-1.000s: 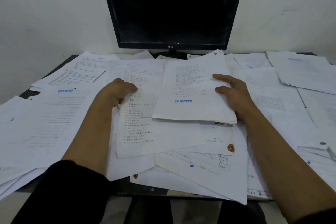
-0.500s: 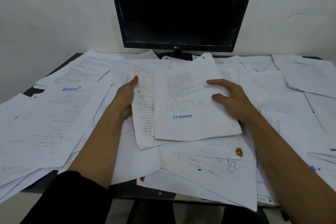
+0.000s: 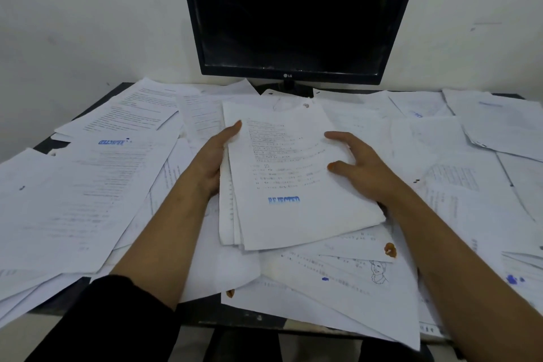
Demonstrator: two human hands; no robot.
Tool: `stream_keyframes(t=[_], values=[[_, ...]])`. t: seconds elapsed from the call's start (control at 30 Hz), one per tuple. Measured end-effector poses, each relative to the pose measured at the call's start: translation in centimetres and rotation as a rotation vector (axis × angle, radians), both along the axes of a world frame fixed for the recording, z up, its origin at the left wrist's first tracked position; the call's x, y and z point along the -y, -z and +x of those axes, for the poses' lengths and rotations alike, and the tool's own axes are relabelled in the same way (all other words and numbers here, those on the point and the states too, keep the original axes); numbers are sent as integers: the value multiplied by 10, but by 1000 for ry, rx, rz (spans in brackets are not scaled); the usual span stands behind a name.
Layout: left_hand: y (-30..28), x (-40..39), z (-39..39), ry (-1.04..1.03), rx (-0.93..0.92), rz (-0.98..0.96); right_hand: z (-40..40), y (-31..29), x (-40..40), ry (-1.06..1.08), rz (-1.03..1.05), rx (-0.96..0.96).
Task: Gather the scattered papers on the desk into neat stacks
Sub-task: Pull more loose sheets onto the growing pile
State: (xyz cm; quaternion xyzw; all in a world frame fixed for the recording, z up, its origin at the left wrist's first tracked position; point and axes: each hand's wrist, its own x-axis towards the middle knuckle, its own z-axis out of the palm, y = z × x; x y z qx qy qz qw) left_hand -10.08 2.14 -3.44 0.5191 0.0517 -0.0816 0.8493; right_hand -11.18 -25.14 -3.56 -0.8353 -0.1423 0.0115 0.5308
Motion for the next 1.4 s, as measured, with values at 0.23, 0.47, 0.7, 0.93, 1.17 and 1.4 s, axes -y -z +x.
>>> stream_keyframes(t=[0.23, 0.47, 0.7, 0.93, 1.17, 1.4], values=[[-1, 3, 0, 55, -5, 1, -7, -6, -8, -33, -88, -90], [-1, 2, 1, -27, 36, -223, -5, -5, -12, 119, 87, -53], [-1, 10, 0, -19, 29, -237, 2, -8, 4, 3, 262, -226], [0, 26, 7, -215, 61, 79, 7, -18, 37, 367, 364, -249], [27, 30, -1, -166, 439, 1123, 5, -6, 48, 539, 450, -281], [22, 27, -6, -127, 410, 1072, -1, -9, 35, 573, 18, -125]])
